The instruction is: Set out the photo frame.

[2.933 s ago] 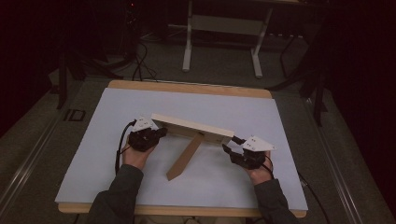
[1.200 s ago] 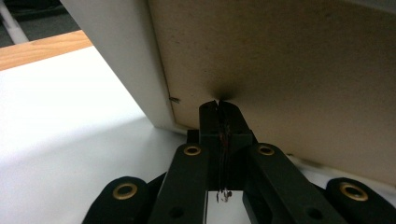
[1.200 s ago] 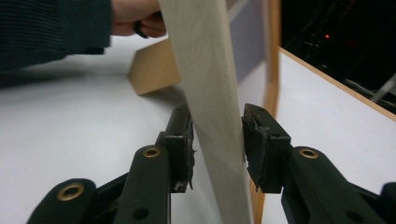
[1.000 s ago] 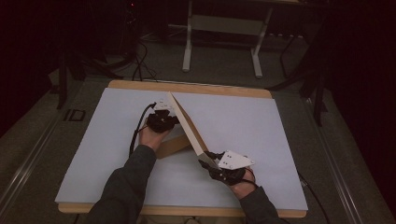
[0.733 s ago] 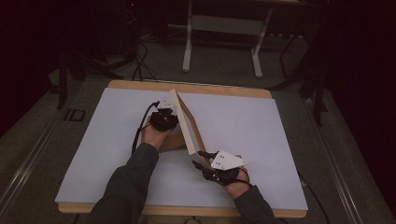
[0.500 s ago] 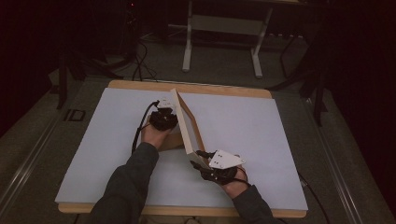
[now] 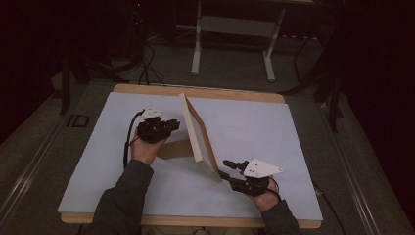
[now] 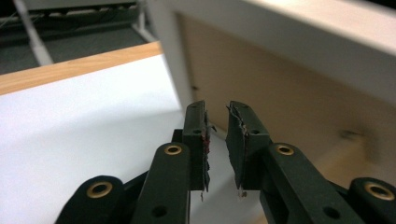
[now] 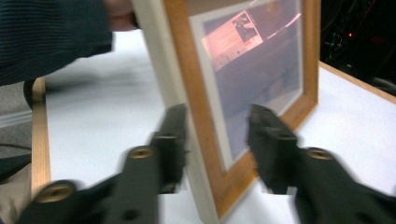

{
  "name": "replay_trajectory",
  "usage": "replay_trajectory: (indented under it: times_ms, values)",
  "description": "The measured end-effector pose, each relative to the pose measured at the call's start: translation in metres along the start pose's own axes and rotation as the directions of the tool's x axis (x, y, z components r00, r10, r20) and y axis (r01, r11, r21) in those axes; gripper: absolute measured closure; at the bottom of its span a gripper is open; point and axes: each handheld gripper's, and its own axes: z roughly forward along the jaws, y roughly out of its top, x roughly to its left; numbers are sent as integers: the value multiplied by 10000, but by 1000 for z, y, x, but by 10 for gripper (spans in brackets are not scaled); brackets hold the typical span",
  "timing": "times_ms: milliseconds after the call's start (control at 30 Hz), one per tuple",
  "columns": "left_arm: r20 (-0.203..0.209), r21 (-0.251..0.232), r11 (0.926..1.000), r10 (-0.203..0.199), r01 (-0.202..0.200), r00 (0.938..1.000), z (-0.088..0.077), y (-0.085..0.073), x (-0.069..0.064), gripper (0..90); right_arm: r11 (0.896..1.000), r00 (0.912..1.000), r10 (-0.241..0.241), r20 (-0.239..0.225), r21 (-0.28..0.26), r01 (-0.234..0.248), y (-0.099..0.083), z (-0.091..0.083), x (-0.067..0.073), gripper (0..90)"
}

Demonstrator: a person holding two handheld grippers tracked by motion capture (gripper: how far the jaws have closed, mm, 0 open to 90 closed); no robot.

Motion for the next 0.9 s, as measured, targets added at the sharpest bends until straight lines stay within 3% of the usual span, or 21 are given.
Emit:
replay_trajectory:
  times_ms: [200,400,700,900]
  values:
    - [534,-179,9989,452,-443,9975,-19,-1,-22,867,9990,9985,404,374,177,-411,-5,5,-9,888]
    - [850,168,9977,644,-661,9943,-12,4,-31,900,9985,9990,322,316,423,-335,-5,19,-3,896]
    - [1077,613,9974,322,-389,9937,15,13,-25,900,9989,9998,174,53,445,-176,-1,31,4,897]
    - [1179,666,9961,498,-579,9918,20,17,-27,900,9989,9998,149,146,446,-156,0,33,7,897]
